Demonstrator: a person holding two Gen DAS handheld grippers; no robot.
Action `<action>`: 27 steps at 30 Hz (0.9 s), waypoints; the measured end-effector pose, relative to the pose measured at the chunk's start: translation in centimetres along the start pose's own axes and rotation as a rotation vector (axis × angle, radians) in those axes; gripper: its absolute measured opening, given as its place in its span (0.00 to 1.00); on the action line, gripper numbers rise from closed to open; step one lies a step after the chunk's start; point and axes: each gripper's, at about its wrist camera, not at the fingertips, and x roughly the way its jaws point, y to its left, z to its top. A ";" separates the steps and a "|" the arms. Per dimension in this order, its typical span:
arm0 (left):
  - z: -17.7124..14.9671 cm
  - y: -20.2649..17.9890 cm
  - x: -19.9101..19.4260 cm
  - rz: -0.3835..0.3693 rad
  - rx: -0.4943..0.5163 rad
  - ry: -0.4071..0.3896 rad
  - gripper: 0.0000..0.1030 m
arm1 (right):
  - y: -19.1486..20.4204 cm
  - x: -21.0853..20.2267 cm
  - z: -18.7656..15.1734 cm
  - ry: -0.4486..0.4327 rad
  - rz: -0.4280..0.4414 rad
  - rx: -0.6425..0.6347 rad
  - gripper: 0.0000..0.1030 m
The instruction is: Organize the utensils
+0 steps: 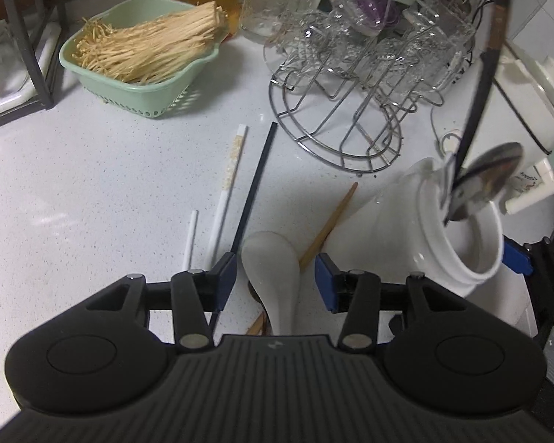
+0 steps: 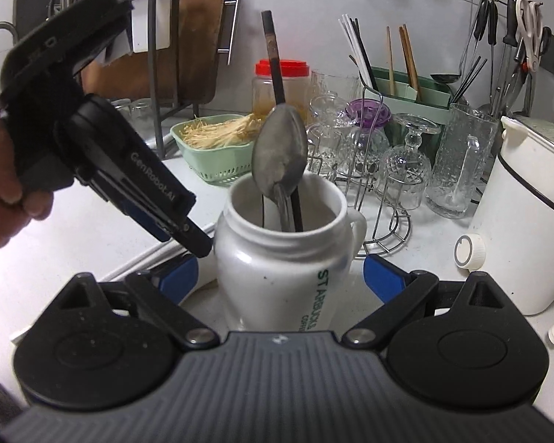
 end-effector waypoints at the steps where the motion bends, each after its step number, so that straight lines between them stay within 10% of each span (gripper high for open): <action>1: 0.1 0.2 0.2 -0.009 -0.016 0.003 0.51 | -0.1 0.2 0.0 0.000 0.004 -0.002 0.95; 27: 0.4 -2.4 3.9 0.097 0.160 0.133 0.51 | 0.5 0.2 -0.8 0.047 -0.055 0.011 0.88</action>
